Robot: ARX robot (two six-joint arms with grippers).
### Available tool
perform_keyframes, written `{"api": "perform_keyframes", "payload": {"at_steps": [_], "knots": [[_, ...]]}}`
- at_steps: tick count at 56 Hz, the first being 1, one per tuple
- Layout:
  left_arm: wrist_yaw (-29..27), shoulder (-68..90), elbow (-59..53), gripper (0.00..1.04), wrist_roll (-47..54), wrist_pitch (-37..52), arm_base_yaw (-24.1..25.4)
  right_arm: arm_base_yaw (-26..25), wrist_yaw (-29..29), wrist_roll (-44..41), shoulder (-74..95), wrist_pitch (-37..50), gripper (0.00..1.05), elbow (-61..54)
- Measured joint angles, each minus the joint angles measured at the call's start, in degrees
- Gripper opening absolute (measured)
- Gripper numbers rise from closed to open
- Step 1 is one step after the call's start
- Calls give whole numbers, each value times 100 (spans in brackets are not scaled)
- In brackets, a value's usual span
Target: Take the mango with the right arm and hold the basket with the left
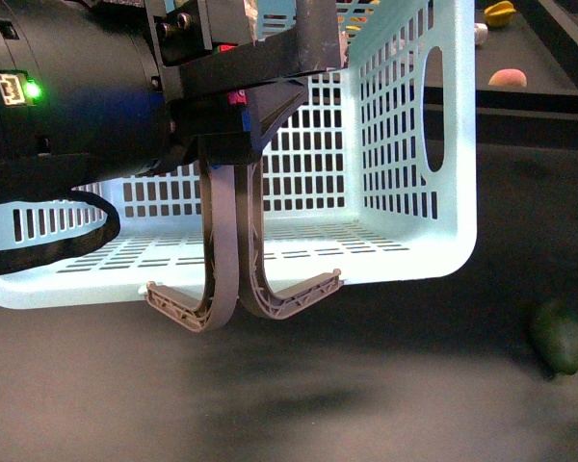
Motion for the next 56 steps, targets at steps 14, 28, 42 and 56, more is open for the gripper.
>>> {"api": "perform_keyframes", "payload": {"at_steps": [14,28,42,56], "knots": [[0,-2,0,9,0,0,0,-33,81,76,72,144,68,50],[2,-2,0,9,0,0,0,-90,-9,232,52,273,61,-13],[0,-2,0,9,0,0,0,15,-693,1064,-717,487,61,-516],[2,-2,0,9,0,0,0,343,-1379,1862,-1965,892,61,-1287]]}}
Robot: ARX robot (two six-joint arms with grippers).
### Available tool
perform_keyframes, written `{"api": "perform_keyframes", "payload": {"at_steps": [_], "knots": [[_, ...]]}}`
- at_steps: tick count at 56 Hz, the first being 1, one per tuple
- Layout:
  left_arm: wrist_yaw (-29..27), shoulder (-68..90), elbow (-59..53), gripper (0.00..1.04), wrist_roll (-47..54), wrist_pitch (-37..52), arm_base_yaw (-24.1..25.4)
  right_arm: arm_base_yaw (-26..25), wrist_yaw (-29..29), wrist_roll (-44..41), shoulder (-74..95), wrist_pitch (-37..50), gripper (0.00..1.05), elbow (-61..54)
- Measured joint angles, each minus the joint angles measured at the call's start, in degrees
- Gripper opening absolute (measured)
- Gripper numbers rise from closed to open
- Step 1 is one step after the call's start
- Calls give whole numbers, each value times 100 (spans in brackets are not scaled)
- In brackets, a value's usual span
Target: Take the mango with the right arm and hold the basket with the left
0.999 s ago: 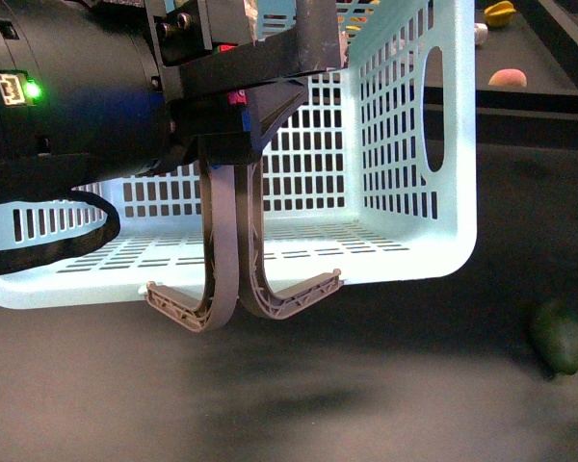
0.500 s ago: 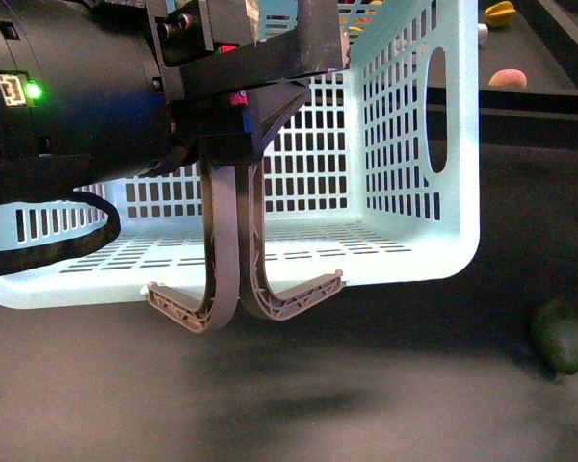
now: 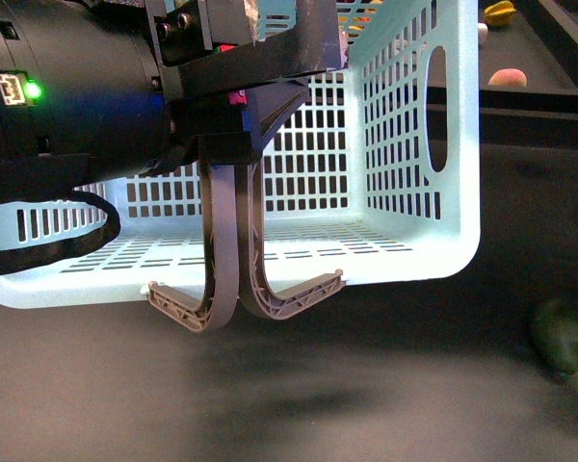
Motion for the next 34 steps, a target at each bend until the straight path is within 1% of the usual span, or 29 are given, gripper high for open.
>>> {"api": "perform_keyframes", "payload": {"at_steps": [5,11,16,18,19,22,24,27,29,34], "knots": [[0,0,0,9,0,0,0,201,-323,520,-601,166,61,-396],[-2,0,0,9,0,0,0,411,-525,1019,-1108,378,61,-715],[-2,0,0,9,0,0,0,684,-667,1722,-1810,634,61,-1110],[-2,2,0,9,2,0,0,772,-691,1871,-1998,704,61,-1215],[-4,0,0,9,2,0,0,885,-710,2173,-2240,785,61,-1335],[-4,0,0,9,0,0,0,1005,-710,2426,-2474,846,61,-1443],[-2,0,0,9,0,0,0,1211,-695,2837,-2839,931,61,-1585],[-2,0,0,9,2,0,0,1434,-640,3228,-3180,977,61,-1700],[-2,0,-2,9,0,0,0,1707,-531,3600,-3541,1003,61,-1799],[0,0,0,9,0,0,0,2081,-356,4059,-3923,1029,61,-1869]]}}
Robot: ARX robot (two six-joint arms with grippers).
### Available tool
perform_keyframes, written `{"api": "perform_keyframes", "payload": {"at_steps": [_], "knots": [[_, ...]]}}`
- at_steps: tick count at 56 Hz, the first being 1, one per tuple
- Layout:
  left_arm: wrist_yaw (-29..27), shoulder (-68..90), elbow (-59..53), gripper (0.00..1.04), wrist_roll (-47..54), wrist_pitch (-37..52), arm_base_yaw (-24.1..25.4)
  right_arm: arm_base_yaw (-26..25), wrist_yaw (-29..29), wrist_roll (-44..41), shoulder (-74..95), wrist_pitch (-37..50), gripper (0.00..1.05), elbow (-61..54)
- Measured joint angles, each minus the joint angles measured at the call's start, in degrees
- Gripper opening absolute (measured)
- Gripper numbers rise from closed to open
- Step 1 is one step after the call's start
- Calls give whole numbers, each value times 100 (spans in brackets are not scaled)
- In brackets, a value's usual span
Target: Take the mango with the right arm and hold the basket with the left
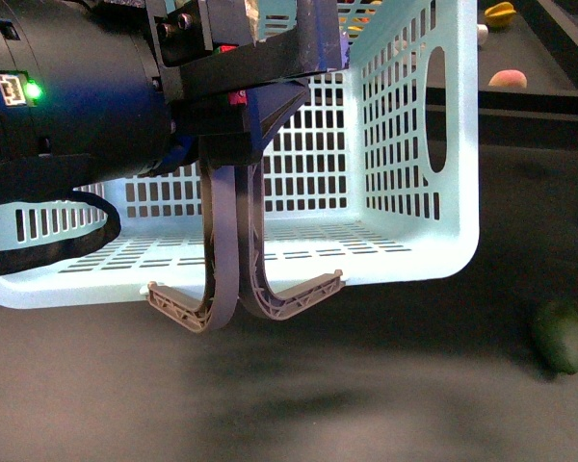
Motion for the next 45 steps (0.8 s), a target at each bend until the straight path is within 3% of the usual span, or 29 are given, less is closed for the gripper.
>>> {"api": "perform_keyframes", "payload": {"at_steps": [19,33,45], "knots": [[-2,0,0,9,2,0,0,1856,1078,1309,-374,155,61,492],[0,0,0,9,2,0,0,2623,1930,1690,267,295,61,1145],[-2,0,0,9,4,0,0,3053,2280,1934,649,306,61,1600]]}}
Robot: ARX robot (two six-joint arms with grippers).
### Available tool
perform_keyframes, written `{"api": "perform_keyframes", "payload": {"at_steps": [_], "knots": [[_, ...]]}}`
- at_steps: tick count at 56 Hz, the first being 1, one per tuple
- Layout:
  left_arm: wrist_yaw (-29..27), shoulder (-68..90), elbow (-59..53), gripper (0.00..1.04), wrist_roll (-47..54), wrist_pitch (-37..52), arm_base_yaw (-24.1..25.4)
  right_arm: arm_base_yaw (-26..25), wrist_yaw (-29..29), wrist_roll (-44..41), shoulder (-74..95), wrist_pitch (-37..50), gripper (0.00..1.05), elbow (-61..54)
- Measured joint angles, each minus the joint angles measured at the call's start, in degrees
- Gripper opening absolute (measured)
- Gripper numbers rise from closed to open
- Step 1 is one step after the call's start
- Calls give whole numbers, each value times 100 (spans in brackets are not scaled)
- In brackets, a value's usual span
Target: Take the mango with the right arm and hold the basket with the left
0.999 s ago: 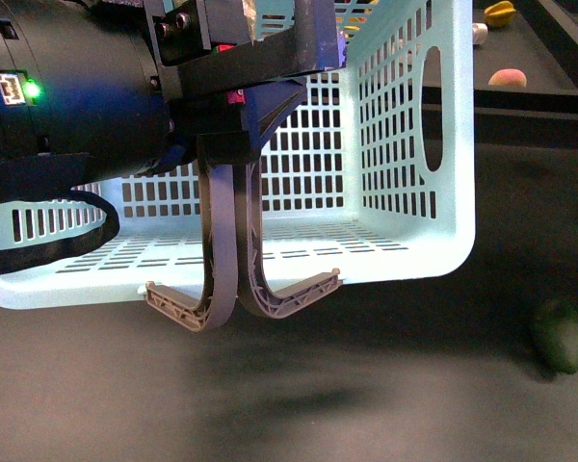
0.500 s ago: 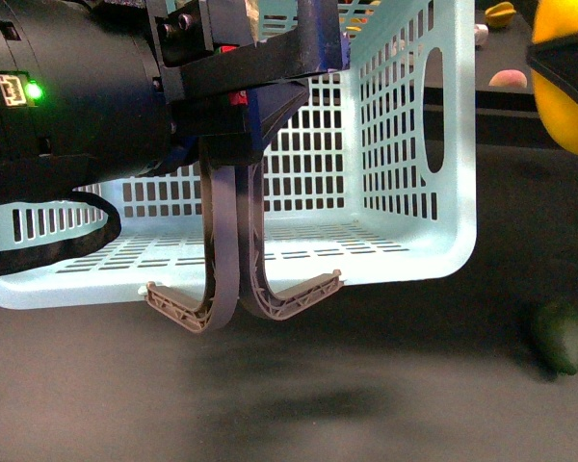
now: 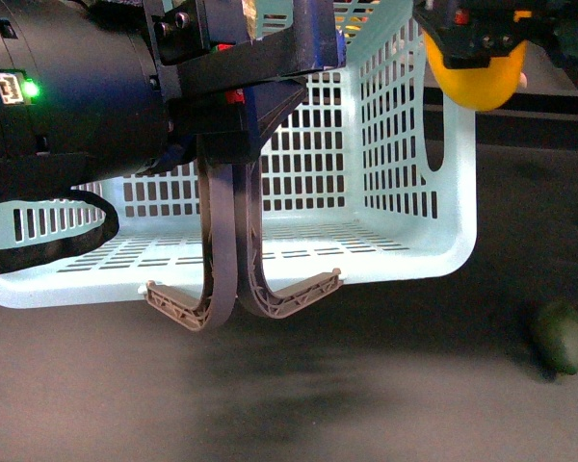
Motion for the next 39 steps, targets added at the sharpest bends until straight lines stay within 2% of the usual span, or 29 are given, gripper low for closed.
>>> {"api": "perform_keyframes", "payload": {"at_steps": [18,34,39], "knots": [[0,0,0,9,0,0,0,334,398,129,518,299,61,282],[0,0,0,9,2,0,0,411,575,232,667,946,98,162],[33,2,-4,8,0,-20,-7,367,680,310,564,1178,96,-74]]}}
